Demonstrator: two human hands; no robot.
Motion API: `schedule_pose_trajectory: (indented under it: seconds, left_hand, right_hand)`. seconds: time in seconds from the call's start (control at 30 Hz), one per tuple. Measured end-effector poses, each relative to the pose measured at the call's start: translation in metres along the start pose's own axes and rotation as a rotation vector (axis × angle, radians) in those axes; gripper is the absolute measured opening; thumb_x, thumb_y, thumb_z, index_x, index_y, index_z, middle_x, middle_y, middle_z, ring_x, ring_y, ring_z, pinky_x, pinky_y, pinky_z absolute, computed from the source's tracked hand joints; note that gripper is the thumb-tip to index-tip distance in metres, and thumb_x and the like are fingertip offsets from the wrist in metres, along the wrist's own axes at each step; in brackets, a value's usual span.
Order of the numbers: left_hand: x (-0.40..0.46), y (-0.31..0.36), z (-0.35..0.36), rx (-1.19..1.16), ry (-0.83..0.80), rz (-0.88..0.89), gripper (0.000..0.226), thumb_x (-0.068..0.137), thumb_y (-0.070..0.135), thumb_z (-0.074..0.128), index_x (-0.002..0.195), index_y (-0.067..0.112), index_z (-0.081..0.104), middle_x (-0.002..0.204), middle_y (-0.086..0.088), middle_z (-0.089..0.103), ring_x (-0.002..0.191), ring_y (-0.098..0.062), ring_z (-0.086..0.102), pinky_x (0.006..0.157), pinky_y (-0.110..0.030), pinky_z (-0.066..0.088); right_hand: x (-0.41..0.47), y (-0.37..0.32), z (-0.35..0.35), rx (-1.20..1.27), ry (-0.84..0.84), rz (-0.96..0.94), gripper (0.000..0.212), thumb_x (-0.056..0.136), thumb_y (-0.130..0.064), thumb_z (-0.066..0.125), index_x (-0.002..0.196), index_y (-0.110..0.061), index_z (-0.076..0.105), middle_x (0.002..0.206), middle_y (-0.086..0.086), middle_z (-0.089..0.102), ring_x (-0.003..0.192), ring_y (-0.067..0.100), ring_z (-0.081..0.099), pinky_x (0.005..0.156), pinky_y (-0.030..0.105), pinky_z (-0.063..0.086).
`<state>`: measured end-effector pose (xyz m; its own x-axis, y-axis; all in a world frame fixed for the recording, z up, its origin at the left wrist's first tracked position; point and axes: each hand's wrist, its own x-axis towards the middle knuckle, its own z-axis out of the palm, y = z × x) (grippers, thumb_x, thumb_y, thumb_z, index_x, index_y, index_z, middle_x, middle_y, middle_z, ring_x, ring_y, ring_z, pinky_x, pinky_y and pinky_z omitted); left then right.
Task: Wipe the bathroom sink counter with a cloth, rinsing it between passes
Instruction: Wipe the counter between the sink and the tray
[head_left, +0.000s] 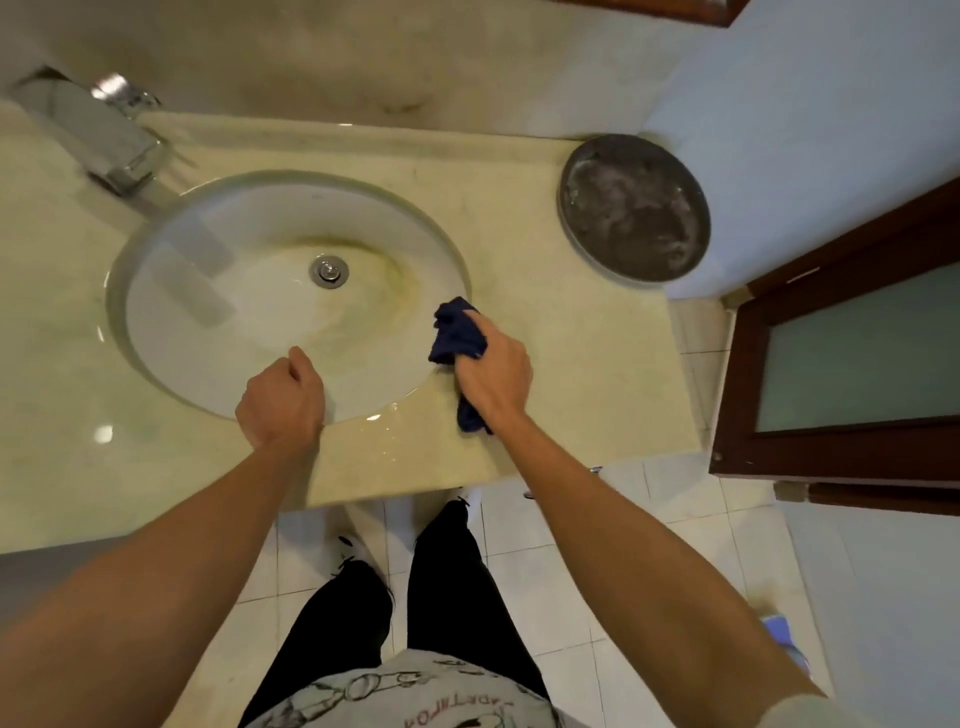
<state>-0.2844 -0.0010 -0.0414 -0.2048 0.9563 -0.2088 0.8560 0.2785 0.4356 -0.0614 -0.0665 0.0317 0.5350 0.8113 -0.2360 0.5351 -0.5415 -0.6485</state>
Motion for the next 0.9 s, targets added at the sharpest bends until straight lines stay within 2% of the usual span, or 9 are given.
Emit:
schedule_pose_trajectory:
  seconds: [0.1, 0.17, 0.23, 0.27, 0.37, 0.47, 0.53, 0.67, 0.9]
  left_hand:
    - [-0.001, 0.001, -0.002, -0.009, -0.005, 0.013, 0.064, 0.105, 0.044, 0.023, 0.071, 0.003, 0.06, 0.064, -0.014, 0.055, 0.064, -0.037, 0.056, 0.068, -0.042, 0.045]
    - [-0.002, 0.002, -0.002, -0.016, -0.008, 0.016, 0.064, 0.105, 0.044, 0.022, 0.07, 0.004, 0.059, 0.064, -0.015, 0.056, 0.064, -0.038, 0.057, 0.07, -0.043, 0.048]
    - [-0.003, 0.003, -0.003, -0.025, -0.016, 0.017, 0.064, 0.105, 0.043, 0.022, 0.068, 0.005, 0.058, 0.061, -0.012, 0.054, 0.063, -0.038, 0.057, 0.069, -0.044, 0.049]
    - [-0.003, 0.003, -0.003, -0.03, -0.019, 0.019, 0.064, 0.105, 0.043, 0.023, 0.067, 0.005, 0.058, 0.06, -0.01, 0.052, 0.062, -0.037, 0.057, 0.069, -0.043, 0.048]
    - [-0.003, 0.003, -0.003, -0.034, -0.029, 0.021, 0.063, 0.106, 0.043, 0.024, 0.069, 0.005, 0.059, 0.059, -0.007, 0.049, 0.062, -0.035, 0.054, 0.068, -0.04, 0.044]
    - [-0.002, 0.004, -0.003, -0.04, -0.024, 0.017, 0.062, 0.106, 0.043, 0.024, 0.072, 0.006, 0.061, 0.063, -0.008, 0.052, 0.065, -0.035, 0.055, 0.071, -0.04, 0.045]
    - [-0.002, 0.003, -0.002, -0.047, -0.021, 0.011, 0.062, 0.106, 0.043, 0.024, 0.072, 0.006, 0.061, 0.064, -0.008, 0.054, 0.065, -0.035, 0.055, 0.071, -0.041, 0.046]
    - [-0.002, 0.003, -0.002, -0.045, -0.033, 0.0, 0.061, 0.106, 0.044, 0.024, 0.07, 0.008, 0.058, 0.066, -0.008, 0.056, 0.067, -0.035, 0.056, 0.072, -0.042, 0.046]
    - [0.002, 0.0, -0.01, -0.093, -0.161, -0.03, 0.06, 0.105, 0.045, 0.026, 0.079, 0.009, 0.066, 0.081, -0.008, 0.065, 0.077, -0.033, 0.056, 0.073, -0.037, 0.04]
  right_hand:
    - [0.015, 0.03, -0.062, 0.108, 0.148, 0.081, 0.04, 0.084, -0.022, 0.056, 0.119, -0.031, 0.073, 0.101, 0.0, 0.076, 0.087, 0.012, 0.064, 0.07, 0.026, 0.046]
    - [0.018, 0.057, -0.113, 0.019, 0.262, 0.086, 0.026, 0.082, -0.031, 0.055, 0.102, -0.028, 0.072, 0.086, 0.002, 0.072, 0.081, 0.014, 0.063, 0.068, 0.026, 0.042]
    - [0.021, 0.089, -0.161, -0.157, 0.336, 0.149, 0.015, 0.083, -0.032, 0.055, 0.09, -0.026, 0.067, 0.079, 0.005, 0.066, 0.077, 0.022, 0.062, 0.064, 0.03, 0.041]
    - [0.023, 0.106, -0.18, -0.238, 0.364, 0.214, 0.016, 0.083, -0.032, 0.054, 0.089, -0.022, 0.066, 0.081, 0.009, 0.067, 0.078, 0.029, 0.064, 0.065, 0.034, 0.046]
    - [0.017, 0.15, -0.2, -0.47, 0.351, 0.373, 0.047, 0.078, -0.045, 0.046, 0.111, -0.02, 0.068, 0.097, 0.02, 0.07, 0.091, 0.044, 0.066, 0.077, 0.046, 0.057]
    - [-0.006, 0.16, -0.168, -0.468, 0.242, 0.398, 0.05, 0.088, -0.042, 0.06, 0.131, -0.016, 0.056, 0.106, 0.025, 0.069, 0.096, 0.047, 0.065, 0.077, 0.044, 0.051]
    - [-0.02, 0.156, -0.136, -0.413, 0.266, 0.388, 0.053, 0.09, -0.034, 0.065, 0.138, -0.016, 0.047, 0.102, 0.026, 0.069, 0.091, 0.046, 0.065, 0.073, 0.04, 0.045]
    - [-0.038, 0.12, -0.068, -0.361, 0.284, 0.338, 0.055, 0.087, -0.025, 0.065, 0.138, -0.019, 0.044, 0.091, 0.023, 0.071, 0.079, 0.042, 0.066, 0.07, 0.041, 0.047]
    - [-0.076, 0.028, 0.035, -0.246, 0.258, 0.308, 0.057, 0.084, -0.022, 0.065, 0.138, -0.024, 0.046, 0.091, 0.014, 0.073, 0.079, 0.035, 0.067, 0.068, 0.035, 0.04]
